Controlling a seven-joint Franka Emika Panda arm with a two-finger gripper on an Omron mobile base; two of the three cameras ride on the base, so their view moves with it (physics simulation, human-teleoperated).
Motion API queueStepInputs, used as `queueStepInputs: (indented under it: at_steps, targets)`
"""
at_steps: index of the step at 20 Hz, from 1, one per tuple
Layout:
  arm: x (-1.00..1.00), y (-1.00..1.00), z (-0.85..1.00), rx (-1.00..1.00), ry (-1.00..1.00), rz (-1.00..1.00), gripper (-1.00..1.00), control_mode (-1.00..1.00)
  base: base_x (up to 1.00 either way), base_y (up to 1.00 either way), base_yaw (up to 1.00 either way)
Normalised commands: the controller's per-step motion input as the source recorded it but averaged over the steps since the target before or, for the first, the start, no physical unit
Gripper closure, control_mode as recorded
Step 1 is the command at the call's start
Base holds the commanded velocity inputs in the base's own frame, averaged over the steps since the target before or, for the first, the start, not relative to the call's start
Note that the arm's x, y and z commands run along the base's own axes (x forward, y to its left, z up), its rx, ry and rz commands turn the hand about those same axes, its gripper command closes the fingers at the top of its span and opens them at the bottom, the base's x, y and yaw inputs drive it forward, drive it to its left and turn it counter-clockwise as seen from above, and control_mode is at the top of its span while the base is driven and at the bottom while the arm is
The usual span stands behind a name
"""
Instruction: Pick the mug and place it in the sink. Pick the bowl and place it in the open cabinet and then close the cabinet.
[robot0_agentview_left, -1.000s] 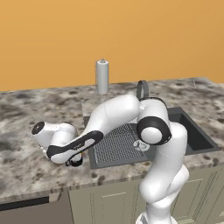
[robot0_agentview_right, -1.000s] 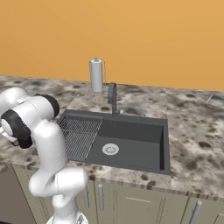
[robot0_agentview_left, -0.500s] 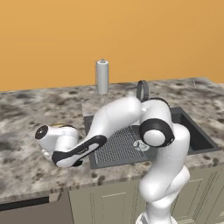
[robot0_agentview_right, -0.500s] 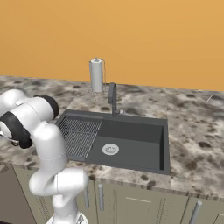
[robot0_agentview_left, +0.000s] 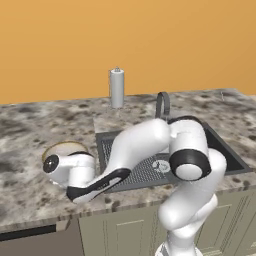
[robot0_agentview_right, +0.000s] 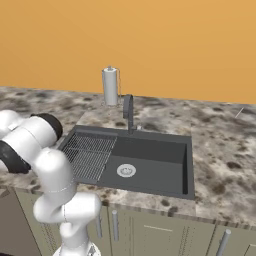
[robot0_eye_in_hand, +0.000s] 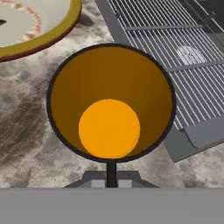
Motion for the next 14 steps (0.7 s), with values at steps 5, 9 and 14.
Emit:
queueStepInputs:
  at_steps: [5,9,14]
  targets:
    - [-0.08,-0.16,0.50,0.02,-0.08,0.00,1.00,-1.00,0.00,0.00,0.00]
    - [0.00,-0.46,1.00,0.15,0.08,0.01,1.00,-1.00,0.00,0.00,0.00]
    - [-0.02,-0.64,0.91,0.28,0.22,0.13,1.00,-1.00,0.00,0.00,0.00]
